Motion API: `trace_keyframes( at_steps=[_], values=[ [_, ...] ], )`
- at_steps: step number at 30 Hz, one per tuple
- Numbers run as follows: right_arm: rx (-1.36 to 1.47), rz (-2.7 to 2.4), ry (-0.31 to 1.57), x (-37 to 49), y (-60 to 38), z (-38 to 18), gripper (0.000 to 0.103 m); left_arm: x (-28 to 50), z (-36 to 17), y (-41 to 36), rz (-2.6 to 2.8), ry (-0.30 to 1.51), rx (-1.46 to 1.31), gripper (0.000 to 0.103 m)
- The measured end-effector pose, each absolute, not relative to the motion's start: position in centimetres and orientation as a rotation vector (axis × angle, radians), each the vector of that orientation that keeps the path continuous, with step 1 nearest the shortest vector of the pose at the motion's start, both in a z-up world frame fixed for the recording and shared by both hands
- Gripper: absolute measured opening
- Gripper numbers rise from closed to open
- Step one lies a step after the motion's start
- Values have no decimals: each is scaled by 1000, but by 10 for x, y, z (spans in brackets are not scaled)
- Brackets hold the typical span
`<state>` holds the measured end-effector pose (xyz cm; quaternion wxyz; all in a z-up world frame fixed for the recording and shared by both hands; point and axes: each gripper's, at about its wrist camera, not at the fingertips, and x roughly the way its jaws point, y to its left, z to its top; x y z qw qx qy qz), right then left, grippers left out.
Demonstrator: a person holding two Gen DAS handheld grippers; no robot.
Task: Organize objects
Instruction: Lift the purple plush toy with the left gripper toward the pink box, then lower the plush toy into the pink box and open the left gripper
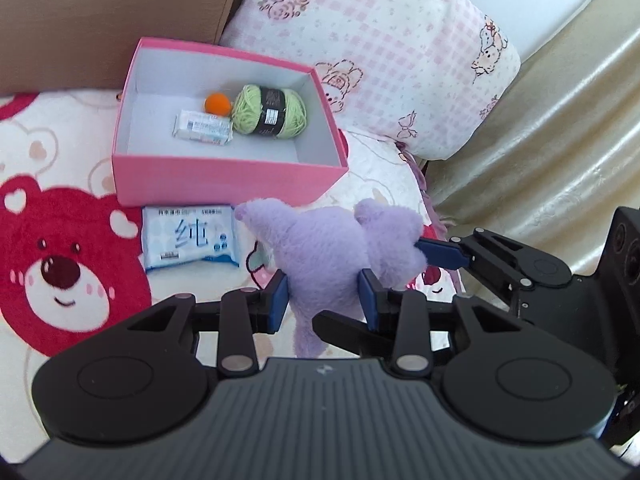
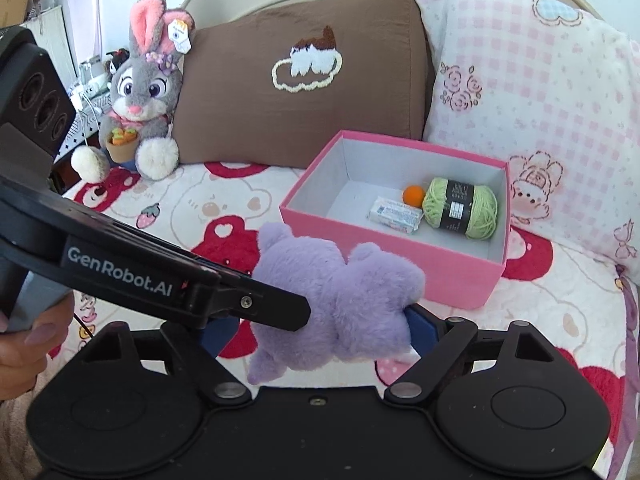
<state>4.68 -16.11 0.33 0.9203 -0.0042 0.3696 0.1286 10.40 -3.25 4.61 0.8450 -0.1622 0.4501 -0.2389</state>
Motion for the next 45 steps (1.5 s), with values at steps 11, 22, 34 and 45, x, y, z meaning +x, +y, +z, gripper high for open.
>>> trace_keyframes(
  at_steps=[11,22,34,45],
  values=[
    [-28,324,745,72,-197,73,76,150,135,-63,-488,1003,-196,35],
    [-68,399,856,91,-195,133,70,144,187,-55,-387,1004,-310,35],
    [-168,416,917,95,-193,188,63,133,219,-47,-391,901,-455,37],
    [-271,380,972,146,-191,151,61,193,172,-50,-361,933,-496,37]
  ],
)
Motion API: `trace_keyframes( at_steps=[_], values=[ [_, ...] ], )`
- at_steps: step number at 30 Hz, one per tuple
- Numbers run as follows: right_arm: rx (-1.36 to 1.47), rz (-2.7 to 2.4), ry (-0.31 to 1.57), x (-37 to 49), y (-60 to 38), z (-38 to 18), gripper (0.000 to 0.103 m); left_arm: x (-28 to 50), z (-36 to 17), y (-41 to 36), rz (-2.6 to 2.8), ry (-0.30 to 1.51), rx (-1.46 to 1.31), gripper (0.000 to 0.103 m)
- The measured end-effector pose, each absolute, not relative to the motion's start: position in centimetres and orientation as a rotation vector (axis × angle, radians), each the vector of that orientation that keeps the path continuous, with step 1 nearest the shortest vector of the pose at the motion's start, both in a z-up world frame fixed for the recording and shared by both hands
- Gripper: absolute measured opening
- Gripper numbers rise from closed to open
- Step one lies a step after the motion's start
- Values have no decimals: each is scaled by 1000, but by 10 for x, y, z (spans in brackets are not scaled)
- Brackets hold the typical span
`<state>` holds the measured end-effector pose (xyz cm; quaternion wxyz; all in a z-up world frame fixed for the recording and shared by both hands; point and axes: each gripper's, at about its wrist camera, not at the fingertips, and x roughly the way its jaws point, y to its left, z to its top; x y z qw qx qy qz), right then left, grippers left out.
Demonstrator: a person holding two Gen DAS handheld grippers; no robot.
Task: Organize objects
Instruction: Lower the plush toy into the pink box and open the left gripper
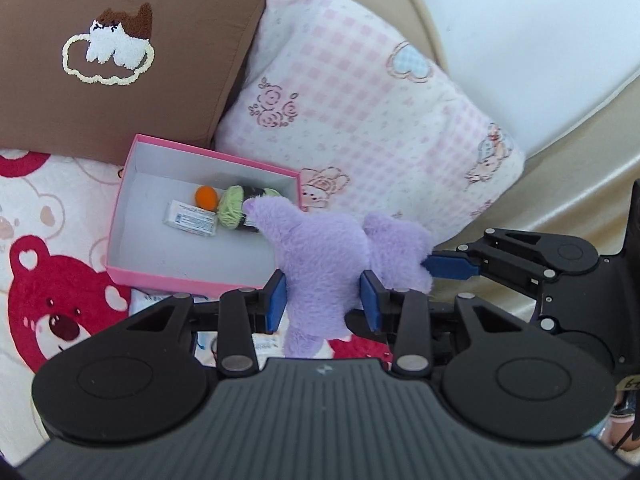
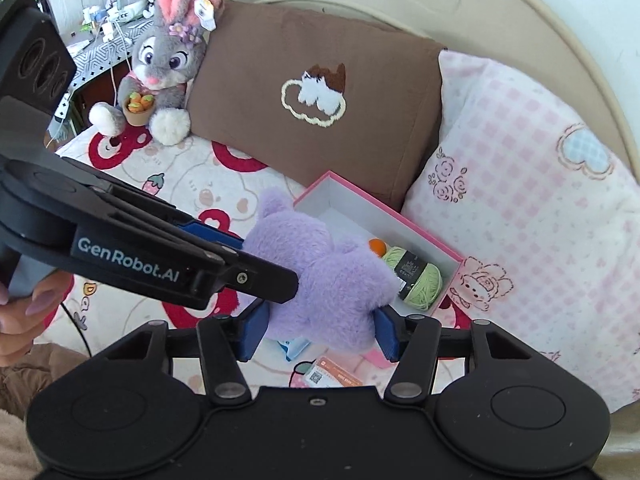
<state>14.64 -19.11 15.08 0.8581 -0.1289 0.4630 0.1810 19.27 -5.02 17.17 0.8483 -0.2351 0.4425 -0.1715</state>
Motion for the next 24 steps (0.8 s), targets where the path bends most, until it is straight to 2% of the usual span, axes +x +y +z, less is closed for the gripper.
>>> trace_keyframes(
  at_steps=[15,24],
  values=[
    [-221,345,1110,253,-208,-5,59,330,17,-47,-440,1126,-426,37],
    [-163,301,1211,288,-213,-84,56,372,-62,-55,-462,1238,-383,37]
  ],
)
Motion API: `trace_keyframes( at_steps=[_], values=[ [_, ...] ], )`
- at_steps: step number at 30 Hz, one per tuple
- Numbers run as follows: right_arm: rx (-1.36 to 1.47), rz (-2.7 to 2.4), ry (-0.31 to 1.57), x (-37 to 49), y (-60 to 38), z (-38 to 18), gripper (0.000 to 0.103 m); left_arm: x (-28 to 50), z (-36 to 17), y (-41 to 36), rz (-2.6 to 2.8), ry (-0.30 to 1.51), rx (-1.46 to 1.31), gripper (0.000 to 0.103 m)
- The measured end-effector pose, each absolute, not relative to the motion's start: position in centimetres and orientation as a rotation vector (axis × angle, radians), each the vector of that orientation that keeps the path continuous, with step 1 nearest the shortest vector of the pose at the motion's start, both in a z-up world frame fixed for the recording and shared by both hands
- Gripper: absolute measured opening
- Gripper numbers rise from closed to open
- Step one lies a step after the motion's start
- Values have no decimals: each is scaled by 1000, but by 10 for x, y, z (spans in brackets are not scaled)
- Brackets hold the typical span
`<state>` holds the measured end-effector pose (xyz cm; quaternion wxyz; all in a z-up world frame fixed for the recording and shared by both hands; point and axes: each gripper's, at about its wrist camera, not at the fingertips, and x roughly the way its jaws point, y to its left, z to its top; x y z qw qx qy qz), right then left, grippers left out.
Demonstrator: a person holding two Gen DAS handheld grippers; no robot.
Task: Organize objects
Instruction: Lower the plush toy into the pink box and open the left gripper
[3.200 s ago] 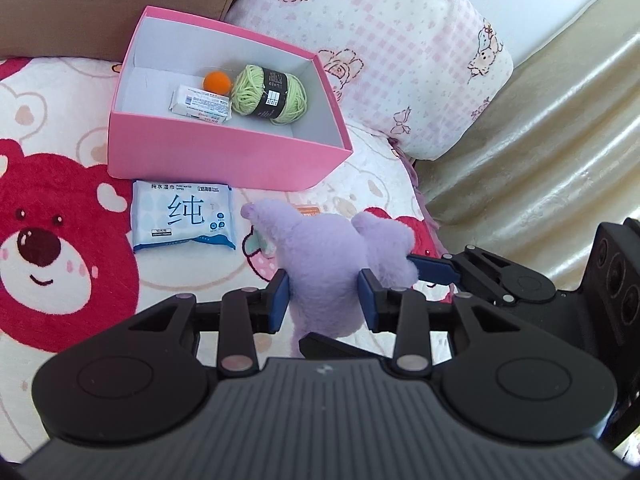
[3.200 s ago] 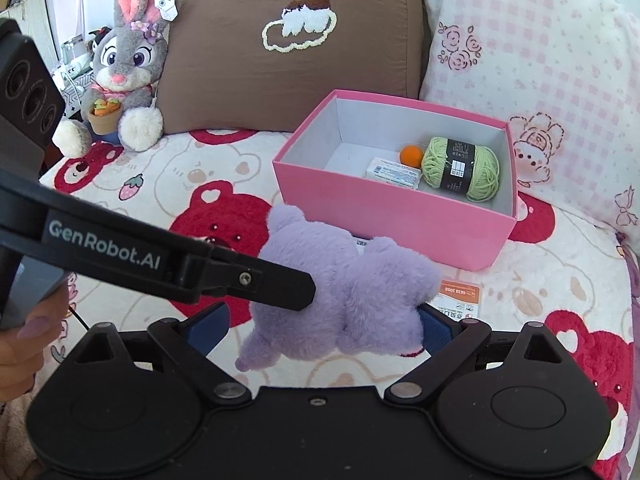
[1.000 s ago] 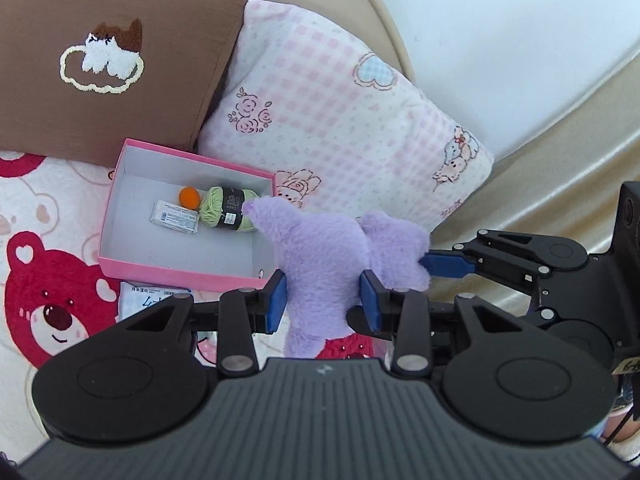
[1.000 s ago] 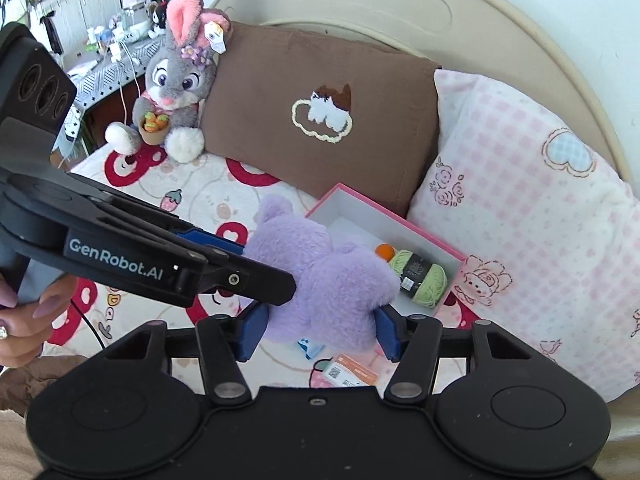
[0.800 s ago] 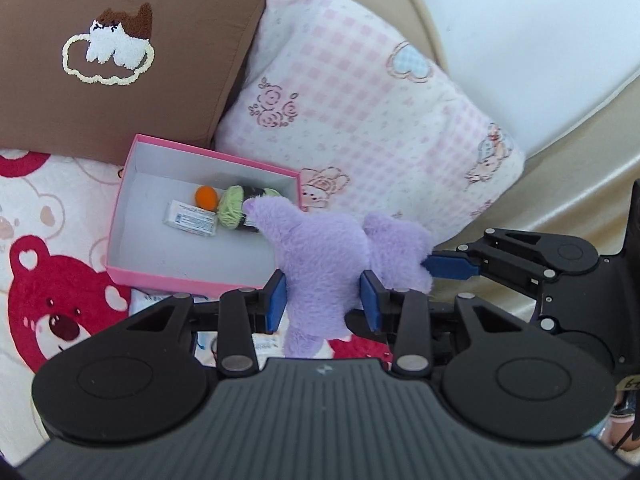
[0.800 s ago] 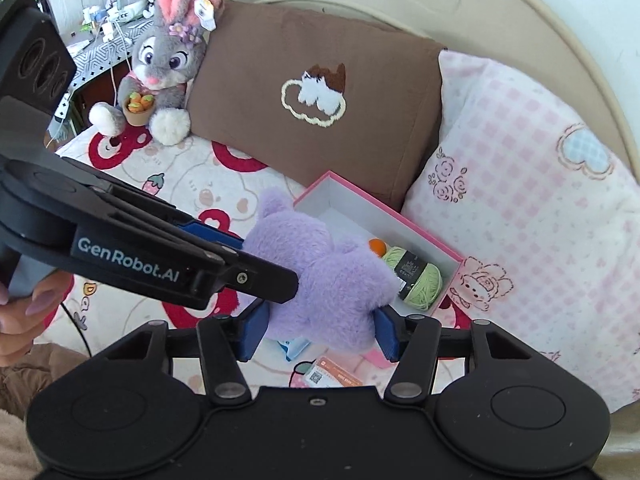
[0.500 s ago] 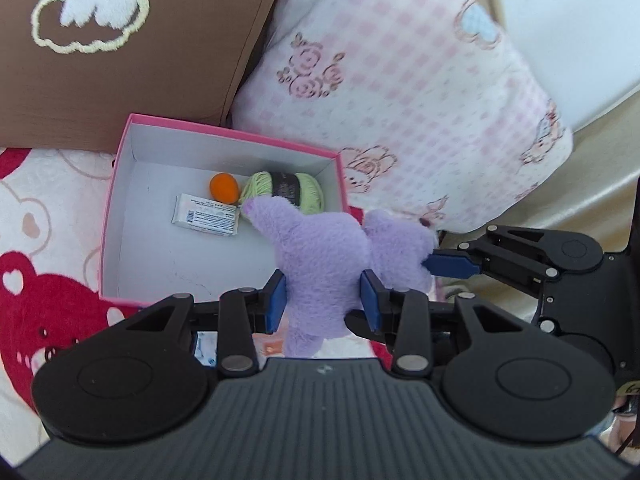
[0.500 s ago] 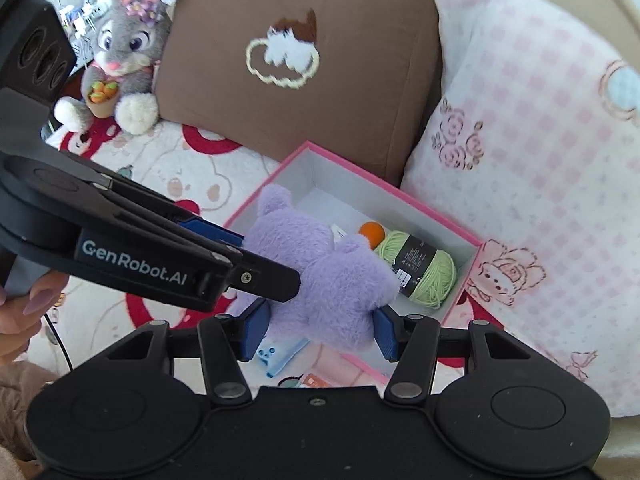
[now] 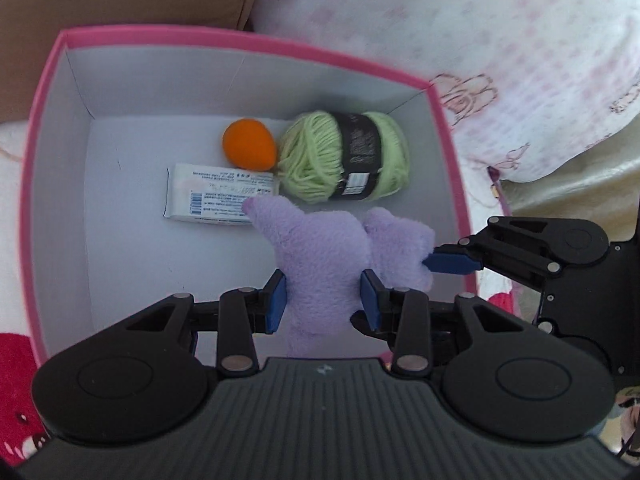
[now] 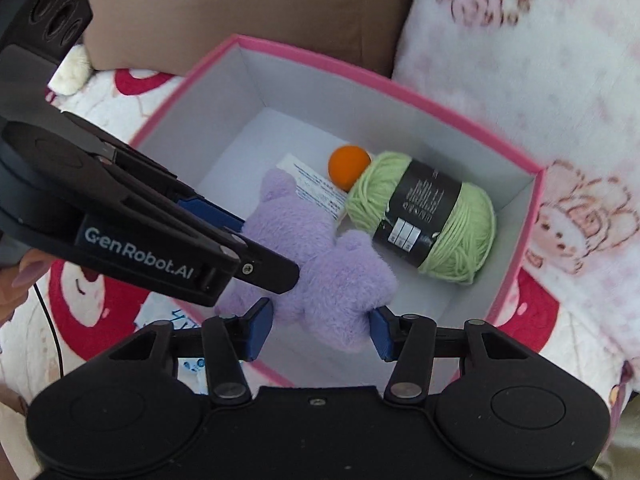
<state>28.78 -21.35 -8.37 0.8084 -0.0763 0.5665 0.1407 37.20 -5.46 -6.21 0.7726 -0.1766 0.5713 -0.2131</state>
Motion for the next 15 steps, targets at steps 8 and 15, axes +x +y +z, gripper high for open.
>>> trace_keyframes(
  at_steps=[8,15],
  values=[
    [-224,200,1297,297,-203,-106,56,385,-95,-60,-463,1300,-473,37],
    [-248,102,1328,293,-200,-111,56,382,-107,-71,-470,1298,-524,37]
  ],
)
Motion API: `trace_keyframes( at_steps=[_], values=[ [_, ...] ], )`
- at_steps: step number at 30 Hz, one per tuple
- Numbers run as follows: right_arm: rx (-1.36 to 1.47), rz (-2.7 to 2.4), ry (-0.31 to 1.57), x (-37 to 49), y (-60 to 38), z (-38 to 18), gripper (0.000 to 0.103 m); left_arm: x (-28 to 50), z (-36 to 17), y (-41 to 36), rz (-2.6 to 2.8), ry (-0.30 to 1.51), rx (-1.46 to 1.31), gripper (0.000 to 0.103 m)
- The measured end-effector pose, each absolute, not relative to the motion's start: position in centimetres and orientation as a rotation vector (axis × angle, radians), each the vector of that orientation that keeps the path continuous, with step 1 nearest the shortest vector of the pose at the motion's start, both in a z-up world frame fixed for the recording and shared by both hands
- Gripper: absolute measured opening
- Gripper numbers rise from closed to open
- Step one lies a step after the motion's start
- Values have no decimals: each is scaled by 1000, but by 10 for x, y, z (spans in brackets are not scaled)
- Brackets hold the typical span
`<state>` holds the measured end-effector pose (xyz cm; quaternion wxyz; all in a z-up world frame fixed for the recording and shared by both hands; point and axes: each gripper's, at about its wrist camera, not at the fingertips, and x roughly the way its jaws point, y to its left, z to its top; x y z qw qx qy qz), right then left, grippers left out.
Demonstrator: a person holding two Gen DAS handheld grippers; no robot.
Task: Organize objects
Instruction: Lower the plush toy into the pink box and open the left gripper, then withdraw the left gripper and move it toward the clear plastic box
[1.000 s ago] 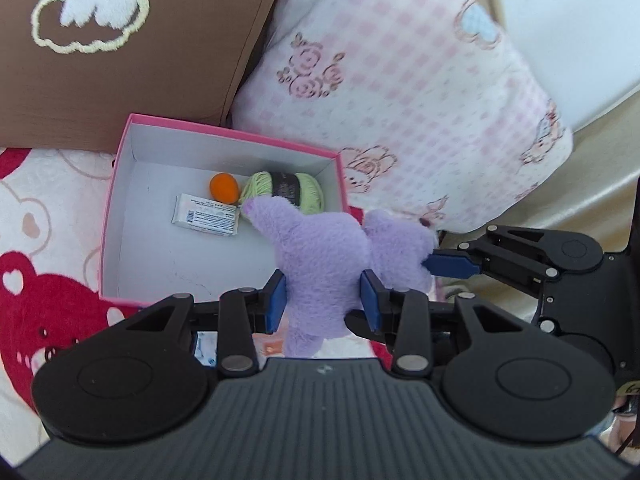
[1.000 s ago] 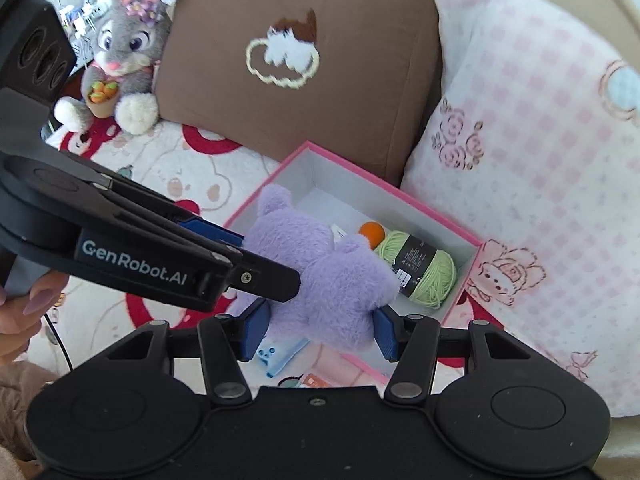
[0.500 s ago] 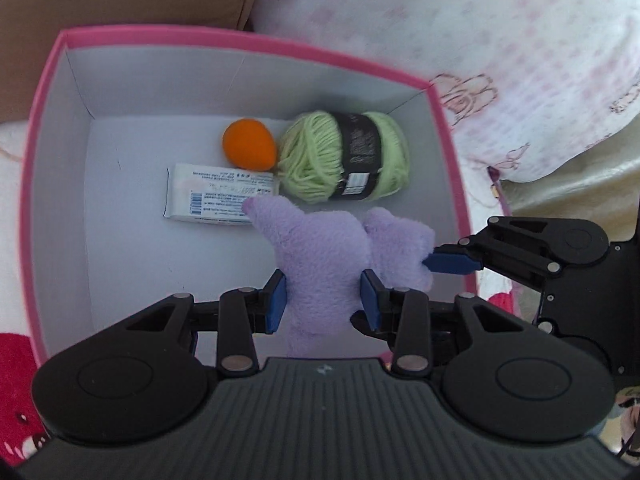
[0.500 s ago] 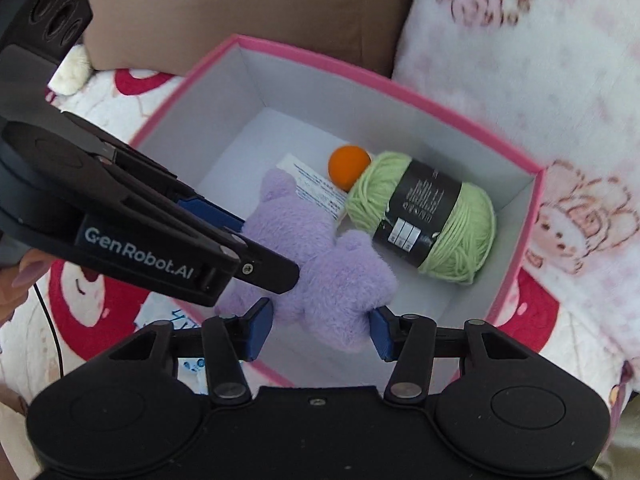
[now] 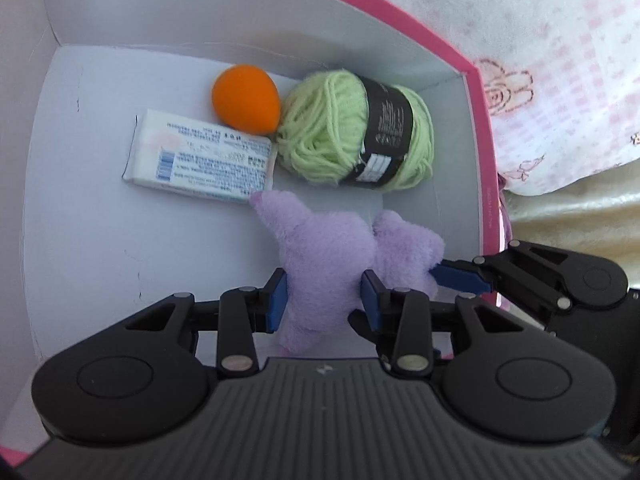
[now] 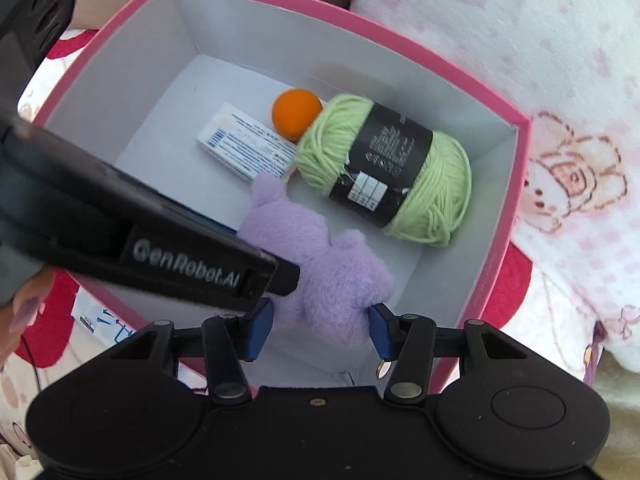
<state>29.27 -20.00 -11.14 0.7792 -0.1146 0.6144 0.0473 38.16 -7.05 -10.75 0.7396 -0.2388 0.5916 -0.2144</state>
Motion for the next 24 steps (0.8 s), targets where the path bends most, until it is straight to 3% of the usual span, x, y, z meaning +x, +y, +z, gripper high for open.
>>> trace_keyframes(
  at_steps=[12,17,20,24],
  values=[
    [-234,109,1197,265,-200,-95,60,379,-103,-79,-472,1225,-468,37],
    [-259,92,1128,261,-204,-90,53,380,-102,-73,-466,1214,-497,30],
    [-230,100,1123,260,-209,-88,40,381,-104,-76,-470,1229,-505,29],
    [-233,113,1108,252,-213,-86,38,382,-112,-86,-436,1234,-455,26]
  ],
)
